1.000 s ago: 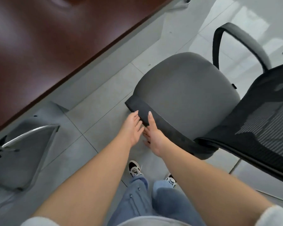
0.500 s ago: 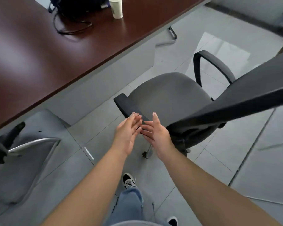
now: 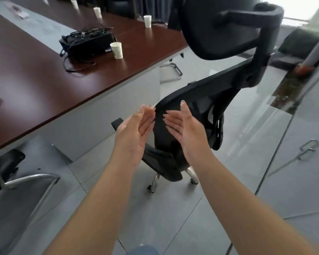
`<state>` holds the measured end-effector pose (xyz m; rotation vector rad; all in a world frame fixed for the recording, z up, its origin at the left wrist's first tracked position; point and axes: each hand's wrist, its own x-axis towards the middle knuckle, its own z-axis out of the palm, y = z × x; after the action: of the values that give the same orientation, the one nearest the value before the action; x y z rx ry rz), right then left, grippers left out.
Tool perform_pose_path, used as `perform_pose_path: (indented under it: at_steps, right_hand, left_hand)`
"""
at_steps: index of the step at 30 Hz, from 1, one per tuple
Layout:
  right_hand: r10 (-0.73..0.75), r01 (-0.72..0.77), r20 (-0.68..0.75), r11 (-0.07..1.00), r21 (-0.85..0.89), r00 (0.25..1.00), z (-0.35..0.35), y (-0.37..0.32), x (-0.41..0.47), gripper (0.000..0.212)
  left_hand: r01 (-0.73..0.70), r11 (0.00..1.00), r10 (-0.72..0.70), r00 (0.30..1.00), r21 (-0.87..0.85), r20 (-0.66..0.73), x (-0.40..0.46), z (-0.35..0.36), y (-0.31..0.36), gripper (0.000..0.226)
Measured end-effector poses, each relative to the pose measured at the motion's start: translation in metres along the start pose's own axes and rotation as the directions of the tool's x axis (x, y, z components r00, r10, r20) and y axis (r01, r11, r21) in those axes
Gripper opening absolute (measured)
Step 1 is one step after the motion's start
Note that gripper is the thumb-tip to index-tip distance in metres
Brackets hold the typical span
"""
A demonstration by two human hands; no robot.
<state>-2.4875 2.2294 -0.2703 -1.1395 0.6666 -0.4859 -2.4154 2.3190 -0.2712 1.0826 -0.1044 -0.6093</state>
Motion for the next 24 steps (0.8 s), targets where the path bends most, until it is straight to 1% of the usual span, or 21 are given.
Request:
perform_pose_path:
  at_steps: [7,11,13,14,16,18,20,21,22,23,24]
  right_hand:
    - [-0.193,0.188,-0.123,0.981,-0.053,0.973,-0.039,-0.026,0.003,0.027]
    - [-0.29,0.255,-0.201,0.949,-0.186,0.936,-0.052,-0.045,0.019,0.022]
    - [-0.342,0.283,-0.243,0.927,-0.247,0.908,-0.062,-0.054,0.029,0.018]
    - [-0.37,0.303,-0.269,0.917,-0.258,0.889,-0.07,-0.06,0.035,0.019]
    - [-0.43,0.344,-0.321,0.892,-0.293,0.844,-0.085,-0.069,0.042,0.033]
    - [-0.497,0.387,-0.37,0.859,-0.335,0.785,-0.102,-0.078,0.051,0.043]
    - [-0.604,0.44,-0.362,0.781,-0.443,0.71,-0.124,-0.085,0.068,0.052]
    - [-0.645,0.443,-0.345,0.739,-0.507,0.682,-0.133,-0.086,0.076,0.06]
    - [-0.665,0.442,-0.319,0.711,-0.546,0.675,-0.145,-0.086,0.087,0.07]
    - [-0.666,0.449,-0.288,0.702,-0.553,0.688,-0.155,-0.088,0.098,0.078]
    - [-0.648,0.46,-0.246,0.713,-0.528,0.721,-0.163,-0.091,0.108,0.081]
  left_hand:
    - [-0.049,0.99,0.031,0.99,0.132,0.136,0.003,0.033,0.01,0.019]
    - [-0.05,0.984,0.005,0.969,0.172,0.249,0.011,0.057,0.019,0.016]
    - [-0.096,0.961,0.021,0.96,0.257,0.28,0.02,0.069,0.021,0.013]
    - [-0.138,0.938,0.042,0.956,0.317,0.291,0.025,0.075,0.021,0.011]
    - [-0.239,0.869,0.104,0.944,0.434,0.312,0.031,0.085,0.022,0.012]
    - [-0.316,0.797,0.157,0.931,0.515,0.329,0.034,0.097,0.02,0.018]
    - [-0.367,0.748,0.199,0.919,0.554,0.341,0.038,0.112,0.013,0.022]
    - [-0.374,0.73,0.198,0.917,0.572,0.347,0.037,0.116,0.01,0.024]
    - [-0.382,0.705,0.202,0.916,0.597,0.347,0.038,0.123,0.007,0.026]
    - [-0.398,0.668,0.219,0.913,0.628,0.345,0.039,0.129,0.003,0.029]
    - [-0.42,0.615,0.251,0.906,0.667,0.34,0.041,0.134,0.001,0.033]
